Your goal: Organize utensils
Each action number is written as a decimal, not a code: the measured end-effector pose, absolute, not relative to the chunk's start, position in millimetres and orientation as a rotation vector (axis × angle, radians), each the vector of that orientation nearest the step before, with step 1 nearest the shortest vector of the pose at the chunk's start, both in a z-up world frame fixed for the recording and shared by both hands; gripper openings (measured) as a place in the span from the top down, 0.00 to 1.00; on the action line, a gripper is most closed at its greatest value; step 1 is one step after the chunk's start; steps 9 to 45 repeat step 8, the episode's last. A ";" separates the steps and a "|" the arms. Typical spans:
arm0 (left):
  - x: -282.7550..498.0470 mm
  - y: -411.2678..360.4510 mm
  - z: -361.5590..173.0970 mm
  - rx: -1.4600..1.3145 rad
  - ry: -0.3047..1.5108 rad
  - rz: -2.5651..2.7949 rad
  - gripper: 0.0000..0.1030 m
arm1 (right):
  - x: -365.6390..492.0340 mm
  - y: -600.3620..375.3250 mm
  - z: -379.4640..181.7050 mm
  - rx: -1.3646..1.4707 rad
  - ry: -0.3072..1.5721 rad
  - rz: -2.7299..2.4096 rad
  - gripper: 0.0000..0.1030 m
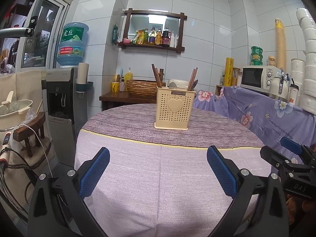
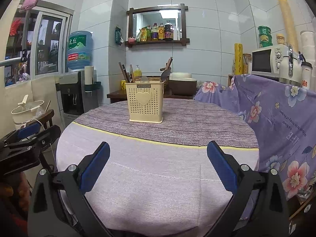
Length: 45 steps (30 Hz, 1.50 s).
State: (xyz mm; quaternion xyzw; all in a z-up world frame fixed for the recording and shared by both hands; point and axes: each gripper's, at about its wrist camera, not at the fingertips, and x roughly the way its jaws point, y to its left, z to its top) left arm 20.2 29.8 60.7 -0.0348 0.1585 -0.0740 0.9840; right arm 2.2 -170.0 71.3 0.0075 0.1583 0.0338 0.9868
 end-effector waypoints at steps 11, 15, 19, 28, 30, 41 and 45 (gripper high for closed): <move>21.3 28.9 59.8 -0.072 0.335 -0.146 0.05 | 1.8 -166.9 68.8 0.014 0.323 0.070 0.06; 21.3 28.9 59.8 -0.072 0.335 -0.146 0.05 | 1.8 -166.9 68.8 0.014 0.323 0.070 0.06; 21.3 28.9 59.8 -0.072 0.335 -0.146 0.05 | 1.8 -166.9 68.8 0.014 0.323 0.070 0.06; 21.3 28.9 59.8 -0.072 0.335 -0.146 0.05 | 1.8 -166.9 68.8 0.014 0.323 0.070 0.06; 21.3 28.9 59.8 -0.072 0.335 -0.146 0.05 | 1.8 -166.9 68.8 0.014 0.323 0.070 0.06; 21.3 28.9 59.8 -0.072 0.335 -0.146 0.05 | 1.8 -166.9 68.8 0.014 0.323 0.070 0.06; 21.3 28.9 59.8 -0.072 0.335 -0.146 0.05 | 1.8 -166.9 68.8 0.014 0.323 0.070 0.06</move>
